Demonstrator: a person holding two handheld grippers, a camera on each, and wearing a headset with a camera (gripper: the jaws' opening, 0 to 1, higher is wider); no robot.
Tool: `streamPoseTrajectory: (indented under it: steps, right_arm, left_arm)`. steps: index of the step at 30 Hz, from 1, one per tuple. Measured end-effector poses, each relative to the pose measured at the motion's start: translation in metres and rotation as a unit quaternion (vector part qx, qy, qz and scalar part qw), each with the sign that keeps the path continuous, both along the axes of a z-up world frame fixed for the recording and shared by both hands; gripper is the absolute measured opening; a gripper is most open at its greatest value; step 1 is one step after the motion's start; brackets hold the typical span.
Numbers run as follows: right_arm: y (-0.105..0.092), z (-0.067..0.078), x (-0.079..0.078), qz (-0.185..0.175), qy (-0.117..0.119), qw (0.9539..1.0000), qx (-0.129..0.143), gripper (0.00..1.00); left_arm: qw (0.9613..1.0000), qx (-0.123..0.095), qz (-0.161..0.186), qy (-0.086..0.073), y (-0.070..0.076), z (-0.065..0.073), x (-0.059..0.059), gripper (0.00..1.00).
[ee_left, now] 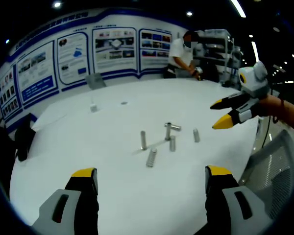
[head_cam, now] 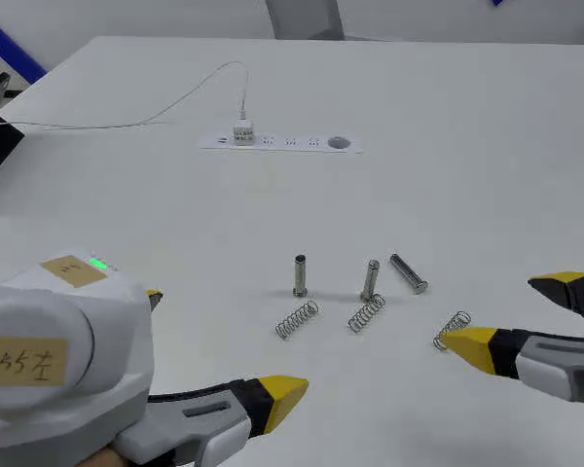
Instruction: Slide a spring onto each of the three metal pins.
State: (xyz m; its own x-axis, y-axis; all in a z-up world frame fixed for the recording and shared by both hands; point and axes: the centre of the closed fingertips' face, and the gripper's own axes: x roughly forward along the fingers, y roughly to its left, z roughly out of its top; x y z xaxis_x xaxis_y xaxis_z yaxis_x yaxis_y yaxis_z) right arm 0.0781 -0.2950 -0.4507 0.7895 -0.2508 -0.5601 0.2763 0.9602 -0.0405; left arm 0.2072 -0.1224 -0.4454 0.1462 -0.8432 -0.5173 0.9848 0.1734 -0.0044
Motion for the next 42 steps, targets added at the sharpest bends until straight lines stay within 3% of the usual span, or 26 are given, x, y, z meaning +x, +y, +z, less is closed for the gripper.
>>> streamPoseTrajectory:
  steps: [7,21,42]
  right_arm:
    - [-0.012,0.002,0.017,0.0,-0.004,0.9999,-0.011,0.6]
    - [-0.035,-0.01,0.05,-0.001,-0.001,0.9999,-0.011,0.52]
    - [-0.059,-0.046,0.088,-0.007,0.013,0.9999,0.003,0.38]
  left_arm:
    - [1.0,-0.002,-0.001,0.0,-0.001,-0.001,0.0,0.91]
    - [0.9999,-0.007,-0.006,0.009,-0.003,-0.003,-0.002,0.9]
    - [0.9998,-0.011,-0.015,0.012,-0.008,-0.006,-0.005,0.88]
